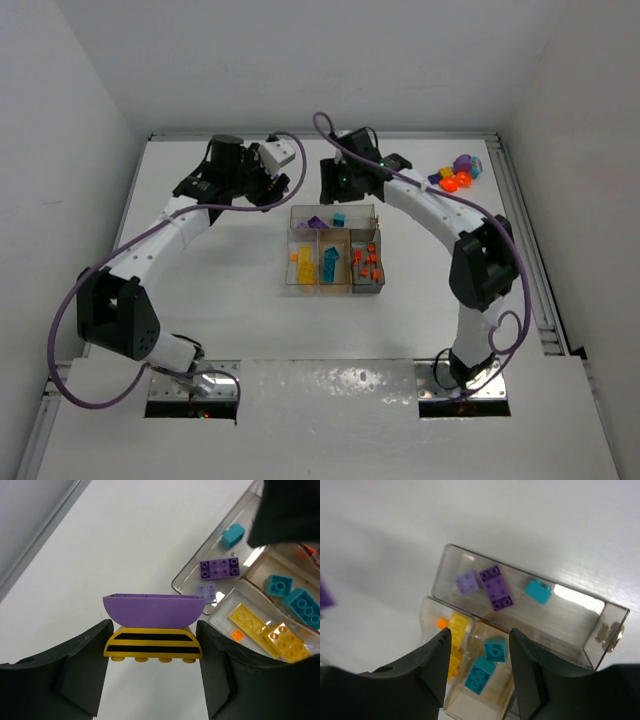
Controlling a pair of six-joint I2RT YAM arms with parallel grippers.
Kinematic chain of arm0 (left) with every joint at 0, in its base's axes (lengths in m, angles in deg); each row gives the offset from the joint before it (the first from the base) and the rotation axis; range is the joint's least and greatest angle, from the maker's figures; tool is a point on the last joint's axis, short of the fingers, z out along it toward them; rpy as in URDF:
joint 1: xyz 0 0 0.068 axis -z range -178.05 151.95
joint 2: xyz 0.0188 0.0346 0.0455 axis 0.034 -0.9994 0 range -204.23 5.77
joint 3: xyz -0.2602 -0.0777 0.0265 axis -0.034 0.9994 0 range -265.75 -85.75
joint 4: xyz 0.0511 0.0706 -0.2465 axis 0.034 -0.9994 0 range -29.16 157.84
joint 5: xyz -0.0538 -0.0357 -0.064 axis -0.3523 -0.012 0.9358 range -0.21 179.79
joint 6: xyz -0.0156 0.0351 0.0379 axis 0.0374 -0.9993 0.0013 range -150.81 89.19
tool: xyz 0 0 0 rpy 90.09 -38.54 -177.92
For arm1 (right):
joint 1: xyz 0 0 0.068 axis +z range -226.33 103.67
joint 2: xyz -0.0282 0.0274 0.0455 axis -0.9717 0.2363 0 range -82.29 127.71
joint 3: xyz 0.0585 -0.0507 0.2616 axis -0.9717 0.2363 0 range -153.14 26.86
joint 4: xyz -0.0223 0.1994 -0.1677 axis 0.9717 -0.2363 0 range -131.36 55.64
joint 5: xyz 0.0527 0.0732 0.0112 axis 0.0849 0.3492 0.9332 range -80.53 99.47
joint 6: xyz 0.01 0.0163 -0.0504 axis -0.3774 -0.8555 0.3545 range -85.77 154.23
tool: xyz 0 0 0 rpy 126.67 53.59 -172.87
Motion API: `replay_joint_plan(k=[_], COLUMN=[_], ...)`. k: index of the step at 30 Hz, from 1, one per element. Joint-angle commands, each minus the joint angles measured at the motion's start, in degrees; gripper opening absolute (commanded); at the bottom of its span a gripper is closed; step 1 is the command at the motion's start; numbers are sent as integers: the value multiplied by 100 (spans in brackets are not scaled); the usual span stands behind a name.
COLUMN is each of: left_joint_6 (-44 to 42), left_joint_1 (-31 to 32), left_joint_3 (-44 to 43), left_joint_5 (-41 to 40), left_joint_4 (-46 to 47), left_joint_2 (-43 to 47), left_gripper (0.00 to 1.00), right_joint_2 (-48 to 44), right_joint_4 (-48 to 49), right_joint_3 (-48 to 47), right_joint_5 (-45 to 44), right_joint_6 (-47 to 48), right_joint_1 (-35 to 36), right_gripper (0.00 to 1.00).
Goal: Sort the legos into containers by color
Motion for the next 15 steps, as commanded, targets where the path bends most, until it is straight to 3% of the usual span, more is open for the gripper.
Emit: replay_joint_plan(k=[1,4,10,15], left_joint_6=[980,1200,1350,1385], left_joint_1=[-57,-57,-92,-154], left_joint_3=[151,371,679,916], left_joint_5=[-880,-968,-1109,-1345], left_joint_4=[597,685,826,1098], left_joint_2=[411,613,815,974], left_gripper=[0,0,0,0], right_joint_2=[435,733,840,971], right_joint_4=[-991,-1097,-474,-157], right_joint_3=[-361,-590,-283,-72], right_joint_5=[-1125,-1018,-2141,-2521], right_joint_6=[25,-519,-1091,-1180], right_joint_1=[213,248,301,301], right_gripper=[50,52,51,51])
